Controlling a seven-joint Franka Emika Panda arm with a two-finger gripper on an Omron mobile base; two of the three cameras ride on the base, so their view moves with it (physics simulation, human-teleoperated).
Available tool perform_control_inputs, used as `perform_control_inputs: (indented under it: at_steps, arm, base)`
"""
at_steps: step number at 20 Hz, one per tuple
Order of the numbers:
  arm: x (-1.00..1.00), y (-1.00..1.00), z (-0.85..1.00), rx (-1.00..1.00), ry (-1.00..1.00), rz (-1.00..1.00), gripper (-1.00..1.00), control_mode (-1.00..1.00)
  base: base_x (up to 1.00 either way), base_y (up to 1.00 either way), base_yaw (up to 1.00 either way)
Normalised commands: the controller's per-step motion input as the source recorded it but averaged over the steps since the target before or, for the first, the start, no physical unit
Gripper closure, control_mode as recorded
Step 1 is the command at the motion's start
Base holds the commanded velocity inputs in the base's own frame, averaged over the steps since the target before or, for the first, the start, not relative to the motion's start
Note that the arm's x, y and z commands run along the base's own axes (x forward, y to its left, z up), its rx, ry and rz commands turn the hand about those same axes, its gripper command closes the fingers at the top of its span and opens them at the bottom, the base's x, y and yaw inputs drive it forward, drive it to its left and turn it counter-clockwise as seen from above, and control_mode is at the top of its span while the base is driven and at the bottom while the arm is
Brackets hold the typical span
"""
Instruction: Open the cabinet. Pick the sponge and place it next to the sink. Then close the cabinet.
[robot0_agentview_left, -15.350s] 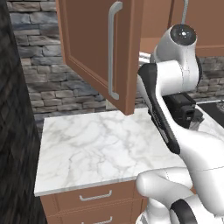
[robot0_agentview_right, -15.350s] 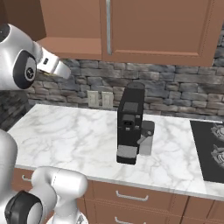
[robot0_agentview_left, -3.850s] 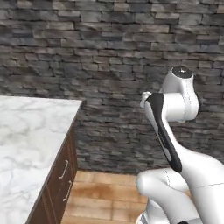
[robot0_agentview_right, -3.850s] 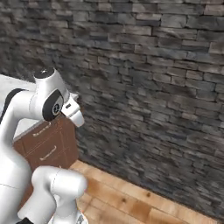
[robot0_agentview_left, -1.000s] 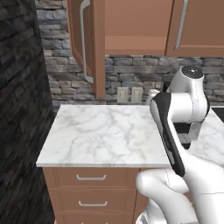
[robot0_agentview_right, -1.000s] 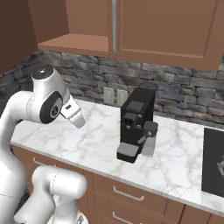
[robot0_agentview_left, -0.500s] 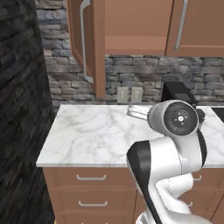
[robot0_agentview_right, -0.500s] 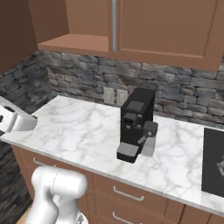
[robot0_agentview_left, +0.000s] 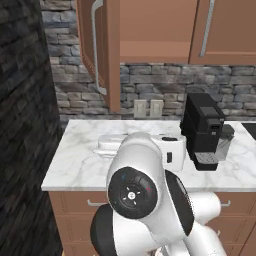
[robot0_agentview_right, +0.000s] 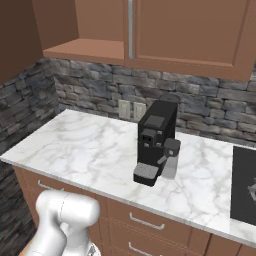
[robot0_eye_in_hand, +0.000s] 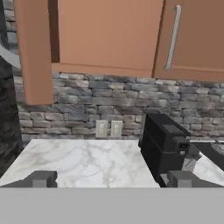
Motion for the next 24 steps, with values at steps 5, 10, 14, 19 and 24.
perform_control_inputs:
  at_steps: [5, 10, 14, 19, 24]
  arm:
    - [0.33, 0.97, 0.00, -0.14, 0.07, 0.00, -1.00, -1.00]
    - [0.79, 0.48, 0.17, -0.07, 0.05, 0.00, -1.00, -1.00]
    - [0.99, 0.17, 0.16, -0.02, 0.11, -0.01, -1.00, -1.00]
    - [1.00, 0.06, 0.08, 0.00, 0.12, -0.03, -1.00, -1.00]
    - [0.17, 0.12, 0.28, -0.07, 0.00, -0.10, -1.00, -1.00]
  base:
    - [0.00, 0.00, 0.00]
    - [0.00, 0.00, 0.00]
    - [0.00, 0.00, 0.00]
    - [0.00, 0.00, 0.00]
    - [0.00, 0.00, 0.00]
